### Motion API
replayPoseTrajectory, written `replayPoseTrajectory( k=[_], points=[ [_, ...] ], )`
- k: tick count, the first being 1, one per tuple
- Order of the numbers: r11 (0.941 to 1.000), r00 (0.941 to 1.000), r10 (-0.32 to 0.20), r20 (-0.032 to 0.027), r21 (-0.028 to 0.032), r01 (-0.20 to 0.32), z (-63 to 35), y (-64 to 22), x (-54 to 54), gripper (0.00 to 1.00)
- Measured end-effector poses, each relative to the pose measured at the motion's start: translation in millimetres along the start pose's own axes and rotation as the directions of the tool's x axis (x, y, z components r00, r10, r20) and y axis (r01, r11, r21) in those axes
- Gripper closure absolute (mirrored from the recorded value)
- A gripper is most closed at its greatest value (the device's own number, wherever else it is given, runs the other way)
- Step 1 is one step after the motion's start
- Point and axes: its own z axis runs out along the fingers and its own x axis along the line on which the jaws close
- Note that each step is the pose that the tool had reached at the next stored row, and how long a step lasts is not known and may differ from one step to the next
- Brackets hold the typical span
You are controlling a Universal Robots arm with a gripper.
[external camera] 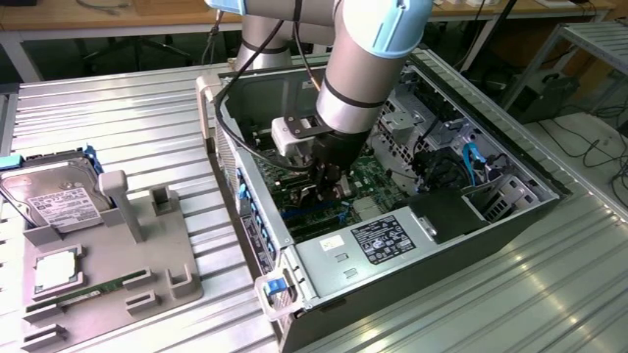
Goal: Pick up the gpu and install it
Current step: 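Insert the gpu into the slot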
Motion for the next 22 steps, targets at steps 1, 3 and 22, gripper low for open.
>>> replayPoseTrajectory(
  k=[1,3,22],
  points=[
    [1.0000,1.0000,0.000,0.0001,-0.0001,0.000,0.6,-0.1,0.0,0.73],
    [1.0000,1.0000,0.000,-0.0002,-0.0011,0.000,2.1,-0.1,0.2,0.73],
    [1.0000,1.0000,0.000,0.0001,0.0044,0.000,-1.5,0.1,-1.0,0.60]
  ],
)
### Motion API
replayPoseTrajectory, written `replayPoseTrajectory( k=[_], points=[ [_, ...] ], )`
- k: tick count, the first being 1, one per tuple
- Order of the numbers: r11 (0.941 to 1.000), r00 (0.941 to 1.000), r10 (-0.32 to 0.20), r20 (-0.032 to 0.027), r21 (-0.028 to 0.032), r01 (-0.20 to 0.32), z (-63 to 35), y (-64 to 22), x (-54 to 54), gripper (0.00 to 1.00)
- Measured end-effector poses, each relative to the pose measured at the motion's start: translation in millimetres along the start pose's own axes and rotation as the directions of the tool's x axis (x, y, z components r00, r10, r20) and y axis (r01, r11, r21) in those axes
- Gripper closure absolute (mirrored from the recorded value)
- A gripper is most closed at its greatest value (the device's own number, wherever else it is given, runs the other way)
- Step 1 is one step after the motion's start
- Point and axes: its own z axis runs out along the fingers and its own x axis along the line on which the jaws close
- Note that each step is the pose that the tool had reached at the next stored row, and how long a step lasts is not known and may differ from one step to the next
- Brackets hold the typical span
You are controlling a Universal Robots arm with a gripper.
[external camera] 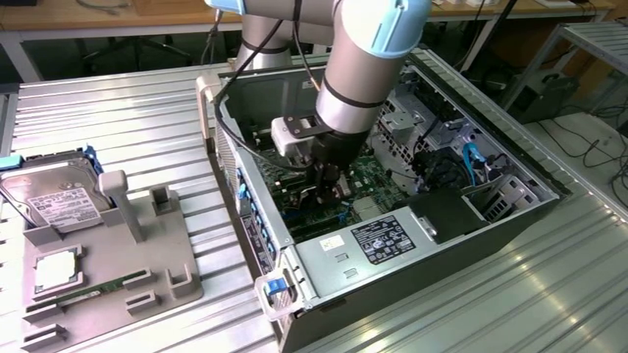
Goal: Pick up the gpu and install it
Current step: 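Insert the gpu into the slot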
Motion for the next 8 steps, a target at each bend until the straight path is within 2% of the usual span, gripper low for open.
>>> replayPoseTrajectory(
  k=[4,8],
  points=[
    [1.0000,1.0000,0.000,-0.0019,0.0044,0.000,-18.7,0.8,-2.1,0.60],
    [1.0000,1.0000,0.000,-0.0074,0.0068,0.000,-36.5,1.5,-4.0,0.60]
  ],
)
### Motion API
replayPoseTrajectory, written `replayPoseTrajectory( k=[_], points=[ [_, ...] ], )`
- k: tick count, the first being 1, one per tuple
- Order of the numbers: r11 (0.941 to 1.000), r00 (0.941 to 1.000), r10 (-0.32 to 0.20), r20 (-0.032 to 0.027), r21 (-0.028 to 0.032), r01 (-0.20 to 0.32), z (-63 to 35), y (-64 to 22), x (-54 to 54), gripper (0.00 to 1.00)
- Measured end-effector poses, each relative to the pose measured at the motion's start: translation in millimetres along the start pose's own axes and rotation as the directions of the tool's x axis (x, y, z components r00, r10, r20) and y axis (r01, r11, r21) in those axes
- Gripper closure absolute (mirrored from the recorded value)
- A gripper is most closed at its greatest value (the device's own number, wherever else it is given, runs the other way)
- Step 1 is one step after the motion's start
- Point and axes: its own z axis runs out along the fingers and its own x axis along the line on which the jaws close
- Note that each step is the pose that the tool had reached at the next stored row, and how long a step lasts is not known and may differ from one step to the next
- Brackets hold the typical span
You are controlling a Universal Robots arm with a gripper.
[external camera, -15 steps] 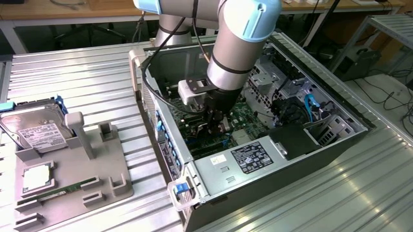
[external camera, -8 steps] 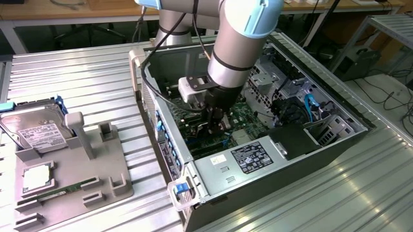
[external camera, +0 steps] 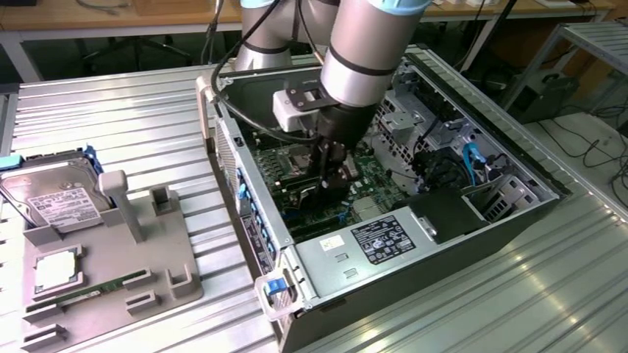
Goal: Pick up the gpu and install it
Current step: 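Insert the gpu into the slot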
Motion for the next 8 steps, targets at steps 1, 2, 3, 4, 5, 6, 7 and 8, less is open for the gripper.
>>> replayPoseTrajectory(
  k=[1,2,3,4,5,6,7,8],
  points=[
    [1.0000,1.0000,0.000,-0.0031,0.0004,0.000,-4.3,0.1,-0.3,0.60],
    [1.0000,1.0000,0.000,-0.0071,0.0010,0.000,-7.6,0.3,-0.6,0.60],
    [1.0000,1.0000,0.000,-0.0097,0.0024,0.000,-8.5,0.4,-0.7,0.60],
    [1.0000,1.0000,0.000,-0.0096,0.0026,0.000,-8.4,0.3,-0.7,0.60],
    [1.0000,1.0000,0.000,-0.0096,0.0026,0.000,-8.4,0.3,-0.7,0.60],
    [1.0000,1.0000,0.000,-0.0097,0.0026,0.000,-8.5,0.3,-0.7,0.61],
    [1.0000,1.0000,0.000,-0.0097,0.0026,0.000,-8.5,0.3,-0.7,0.68],
    [1.0000,1.0000,0.000,-0.0098,0.0026,0.000,-8.5,0.4,-0.7,0.68]
  ],
)
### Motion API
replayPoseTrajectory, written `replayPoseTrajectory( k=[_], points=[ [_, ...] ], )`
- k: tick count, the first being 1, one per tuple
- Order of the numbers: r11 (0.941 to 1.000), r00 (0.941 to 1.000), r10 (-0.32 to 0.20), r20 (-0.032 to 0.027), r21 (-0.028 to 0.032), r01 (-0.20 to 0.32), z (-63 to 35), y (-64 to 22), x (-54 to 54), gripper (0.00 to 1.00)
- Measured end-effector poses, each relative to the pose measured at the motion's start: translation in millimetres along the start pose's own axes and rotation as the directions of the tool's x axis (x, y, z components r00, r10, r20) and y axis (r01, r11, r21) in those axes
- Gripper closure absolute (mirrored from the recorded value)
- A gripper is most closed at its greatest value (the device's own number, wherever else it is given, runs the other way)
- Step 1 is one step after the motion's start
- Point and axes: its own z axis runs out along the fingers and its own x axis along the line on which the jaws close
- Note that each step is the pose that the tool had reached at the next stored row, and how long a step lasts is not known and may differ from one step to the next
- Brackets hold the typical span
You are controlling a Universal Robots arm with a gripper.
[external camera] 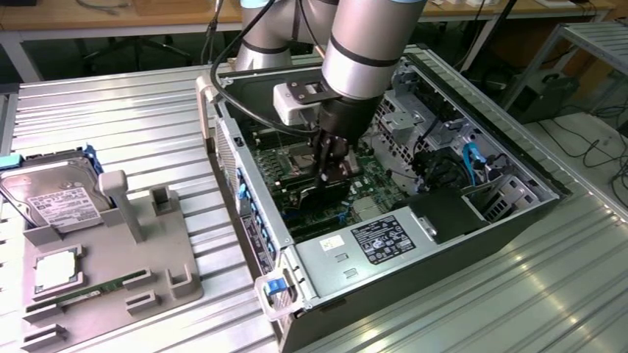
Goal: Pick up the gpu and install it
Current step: 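Insert the gpu into the slot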
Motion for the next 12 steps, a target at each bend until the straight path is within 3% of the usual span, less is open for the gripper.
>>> replayPoseTrajectory(
  k=[2,4,12],
  points=[
    [1.0000,1.0000,0.000,0.0000,0.0000,0.000,0.0,0.0,0.0,0.80],
    [1.0000,1.0000,0.000,0.0000,0.0000,0.000,0.0,0.0,0.0,0.86],
    [1.0000,1.0000,0.000,0.0000,0.0000,0.000,0.0,0.0,0.0,0.89]
  ],
)
